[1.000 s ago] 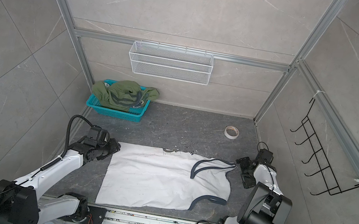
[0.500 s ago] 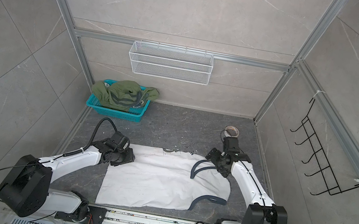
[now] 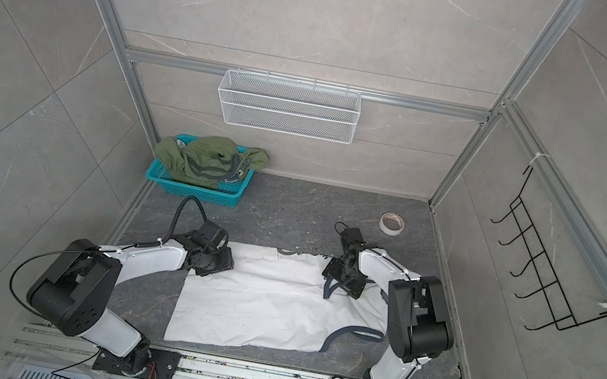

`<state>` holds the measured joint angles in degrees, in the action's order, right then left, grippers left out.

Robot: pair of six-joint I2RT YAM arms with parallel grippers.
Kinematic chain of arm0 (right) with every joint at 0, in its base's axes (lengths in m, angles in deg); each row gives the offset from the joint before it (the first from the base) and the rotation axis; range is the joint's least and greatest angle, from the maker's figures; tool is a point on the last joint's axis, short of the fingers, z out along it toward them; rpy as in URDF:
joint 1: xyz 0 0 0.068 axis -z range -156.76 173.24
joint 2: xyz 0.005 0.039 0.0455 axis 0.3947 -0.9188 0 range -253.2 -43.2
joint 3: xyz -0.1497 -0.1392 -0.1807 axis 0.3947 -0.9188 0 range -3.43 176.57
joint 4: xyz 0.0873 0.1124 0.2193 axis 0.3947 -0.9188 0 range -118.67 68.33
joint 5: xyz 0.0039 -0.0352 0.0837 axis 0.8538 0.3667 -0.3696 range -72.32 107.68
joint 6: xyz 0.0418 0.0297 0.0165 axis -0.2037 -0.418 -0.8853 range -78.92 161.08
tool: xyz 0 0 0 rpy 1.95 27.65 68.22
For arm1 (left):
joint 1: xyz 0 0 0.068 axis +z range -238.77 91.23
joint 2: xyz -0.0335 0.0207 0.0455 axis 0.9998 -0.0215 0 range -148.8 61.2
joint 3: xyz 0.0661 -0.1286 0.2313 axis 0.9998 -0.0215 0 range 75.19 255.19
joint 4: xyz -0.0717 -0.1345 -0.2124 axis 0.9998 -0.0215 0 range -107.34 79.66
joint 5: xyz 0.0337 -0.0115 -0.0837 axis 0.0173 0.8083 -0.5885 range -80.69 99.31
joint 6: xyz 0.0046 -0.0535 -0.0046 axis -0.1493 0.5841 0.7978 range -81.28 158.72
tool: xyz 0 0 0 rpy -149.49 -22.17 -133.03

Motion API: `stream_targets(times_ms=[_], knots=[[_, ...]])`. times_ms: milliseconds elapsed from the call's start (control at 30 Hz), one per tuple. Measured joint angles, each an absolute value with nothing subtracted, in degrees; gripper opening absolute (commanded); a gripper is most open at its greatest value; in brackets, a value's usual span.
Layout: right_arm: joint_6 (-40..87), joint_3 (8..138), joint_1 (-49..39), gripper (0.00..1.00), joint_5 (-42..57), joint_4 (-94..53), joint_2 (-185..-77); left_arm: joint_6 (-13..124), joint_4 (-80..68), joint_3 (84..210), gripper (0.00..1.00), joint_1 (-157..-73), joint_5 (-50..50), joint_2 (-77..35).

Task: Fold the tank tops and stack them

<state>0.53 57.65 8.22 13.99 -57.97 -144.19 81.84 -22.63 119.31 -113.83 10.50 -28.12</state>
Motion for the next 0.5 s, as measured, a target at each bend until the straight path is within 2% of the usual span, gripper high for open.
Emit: stream_targets(times_ms=[300, 400, 500], knots=[[3.65, 70.96, 11.56, 0.90, 15.57, -57.75, -154.12, 81.68, -17.36, 128.64, 0.62, -109.85, 9.10, -37.84], [5.18, 71.53, 11.78, 0.91, 15.57, -57.81, -153.94, 81.49, -20.84, 130.41, 0.62, -109.61, 8.75, -38.02], [6.54, 69.06, 11.80, 0.91, 15.52, -57.73, -148.78, 81.11, -26.11, 130.43, 0.63, -109.76, 8.75, -34.59]])
